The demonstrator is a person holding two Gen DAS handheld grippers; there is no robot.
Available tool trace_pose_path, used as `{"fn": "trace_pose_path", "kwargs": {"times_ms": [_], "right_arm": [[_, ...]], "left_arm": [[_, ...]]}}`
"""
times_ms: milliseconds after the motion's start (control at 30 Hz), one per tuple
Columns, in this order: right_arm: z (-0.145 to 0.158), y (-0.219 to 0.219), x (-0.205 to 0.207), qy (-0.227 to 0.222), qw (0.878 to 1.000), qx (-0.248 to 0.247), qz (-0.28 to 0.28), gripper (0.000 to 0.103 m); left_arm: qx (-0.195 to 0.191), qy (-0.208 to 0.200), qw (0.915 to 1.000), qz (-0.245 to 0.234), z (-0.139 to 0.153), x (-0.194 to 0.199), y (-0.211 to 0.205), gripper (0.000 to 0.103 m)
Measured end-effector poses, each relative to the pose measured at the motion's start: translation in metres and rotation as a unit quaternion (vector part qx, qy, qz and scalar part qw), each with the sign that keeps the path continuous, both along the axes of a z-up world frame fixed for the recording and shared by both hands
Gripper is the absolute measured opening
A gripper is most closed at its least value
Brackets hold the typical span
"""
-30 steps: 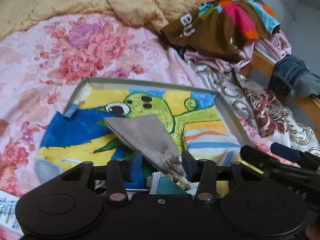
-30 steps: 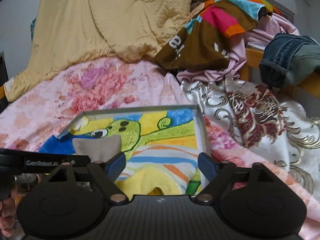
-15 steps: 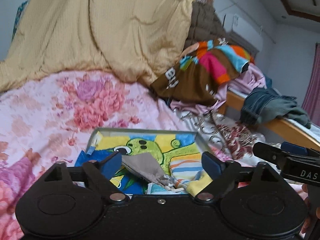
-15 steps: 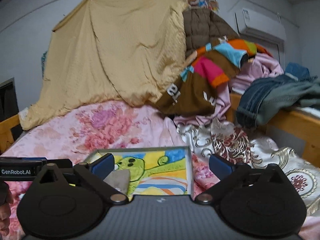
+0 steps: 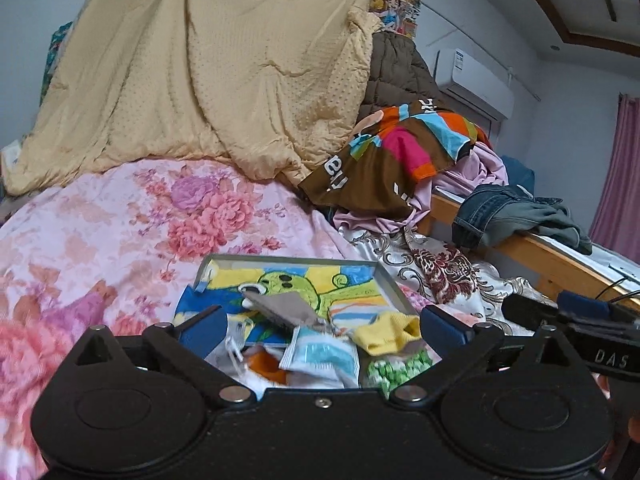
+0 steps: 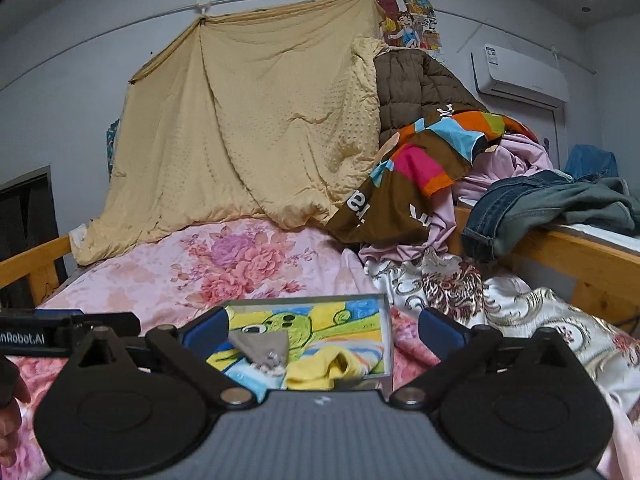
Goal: Organize soft objects
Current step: 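Raise both open tools away from the frog tray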
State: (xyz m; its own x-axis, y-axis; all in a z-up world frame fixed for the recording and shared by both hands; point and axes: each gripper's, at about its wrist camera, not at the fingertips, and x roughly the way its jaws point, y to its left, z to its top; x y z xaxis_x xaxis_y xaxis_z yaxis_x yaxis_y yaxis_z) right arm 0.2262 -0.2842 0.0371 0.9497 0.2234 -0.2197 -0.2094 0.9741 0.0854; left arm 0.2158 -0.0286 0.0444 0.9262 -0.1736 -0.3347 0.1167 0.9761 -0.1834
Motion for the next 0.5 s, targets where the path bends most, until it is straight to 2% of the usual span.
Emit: {"fn": "trace_pose_path", "kwargs": {"times_ms": [200,500], "right_arm": [[-0.014,0.009,-0.029,0.009,1.000,-0.013,-0.008,0.103],[-0.039,0.017,-0.054,0.039,0.999,-0.015,-0.004,0.103]], "left_arm": [[-0.001,0.010,0.9999,0.008,-0.012,-0.031,0.009,0.102],[0.011,0.031,0.9994,0.005,-0.039,-0.054,0.023,0.102]]}}
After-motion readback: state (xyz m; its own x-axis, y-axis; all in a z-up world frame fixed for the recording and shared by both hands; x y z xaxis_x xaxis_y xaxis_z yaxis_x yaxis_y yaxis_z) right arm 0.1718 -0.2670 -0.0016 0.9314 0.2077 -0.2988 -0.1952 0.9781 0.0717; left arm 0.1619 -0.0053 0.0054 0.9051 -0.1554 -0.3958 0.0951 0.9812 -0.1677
